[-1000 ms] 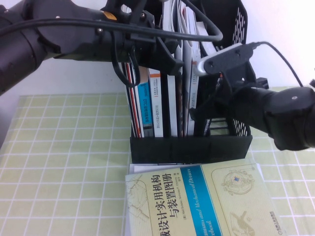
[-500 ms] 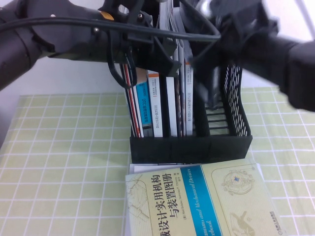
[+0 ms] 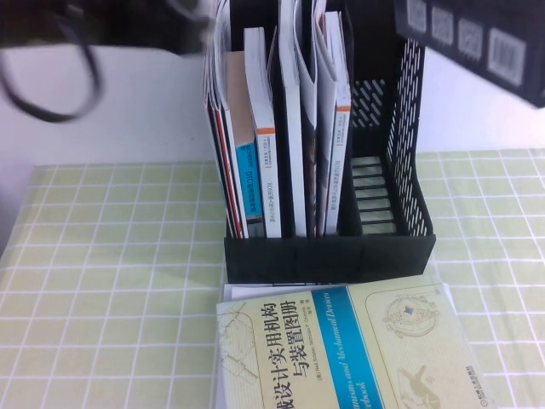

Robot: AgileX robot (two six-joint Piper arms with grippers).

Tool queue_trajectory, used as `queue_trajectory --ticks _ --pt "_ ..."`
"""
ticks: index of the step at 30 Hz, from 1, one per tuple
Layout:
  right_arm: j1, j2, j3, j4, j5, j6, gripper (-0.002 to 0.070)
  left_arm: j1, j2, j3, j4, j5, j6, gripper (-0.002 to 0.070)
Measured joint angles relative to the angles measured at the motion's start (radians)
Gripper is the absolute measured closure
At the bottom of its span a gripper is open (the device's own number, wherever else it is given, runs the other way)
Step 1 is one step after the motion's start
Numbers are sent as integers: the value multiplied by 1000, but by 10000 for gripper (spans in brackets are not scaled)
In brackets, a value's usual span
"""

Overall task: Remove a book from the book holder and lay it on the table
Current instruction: Pick up the right side book from the book shelf, then place the picked book on the book

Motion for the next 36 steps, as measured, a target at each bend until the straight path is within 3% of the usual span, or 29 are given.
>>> queue_trajectory --ticks 6,11,18,21,24,28,36 --pt "0 -126 45 -6 211 64 543 133 -118 0 31 103 -60 678" --pt "0 -117 101 -81 474 180 543 153 -198 30 38 145 -70 678" --pt "0 2 88 -620 985 568 543 153 -284 117 54 153 -77 678" --pt "6 52 73 -847 1110 702 543 153 -308 149 74 153 -102 678" --pt "13 77 59 -1060 1131 820 543 153 -315 170 114 161 -135 678" --pt "76 82 52 -1306 1023 956 543 153 -315 181 151 175 -167 678" --pt "373 178 44 -1973 984 1434 543 153 -315 209 171 175 -184 678"
